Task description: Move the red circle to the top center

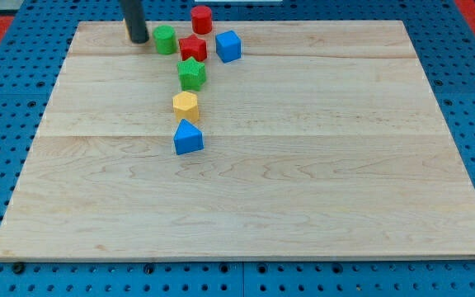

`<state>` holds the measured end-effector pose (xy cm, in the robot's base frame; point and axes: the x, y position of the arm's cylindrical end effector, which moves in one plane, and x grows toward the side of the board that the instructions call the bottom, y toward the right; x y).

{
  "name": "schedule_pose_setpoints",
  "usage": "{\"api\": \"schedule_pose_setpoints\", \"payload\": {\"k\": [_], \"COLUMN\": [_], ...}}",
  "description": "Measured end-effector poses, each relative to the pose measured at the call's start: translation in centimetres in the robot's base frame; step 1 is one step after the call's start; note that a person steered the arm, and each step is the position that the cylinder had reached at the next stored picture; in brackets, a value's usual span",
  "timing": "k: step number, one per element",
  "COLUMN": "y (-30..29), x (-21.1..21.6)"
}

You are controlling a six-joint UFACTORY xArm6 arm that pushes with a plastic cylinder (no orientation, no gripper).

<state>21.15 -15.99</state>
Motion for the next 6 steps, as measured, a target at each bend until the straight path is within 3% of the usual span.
{"api": "schedule_pose_setpoints", "payload": {"k": [1, 3, 6], "y": [0.2, 3.2, 22.8], "x": [-2.0, -1.9, 0.3]}}
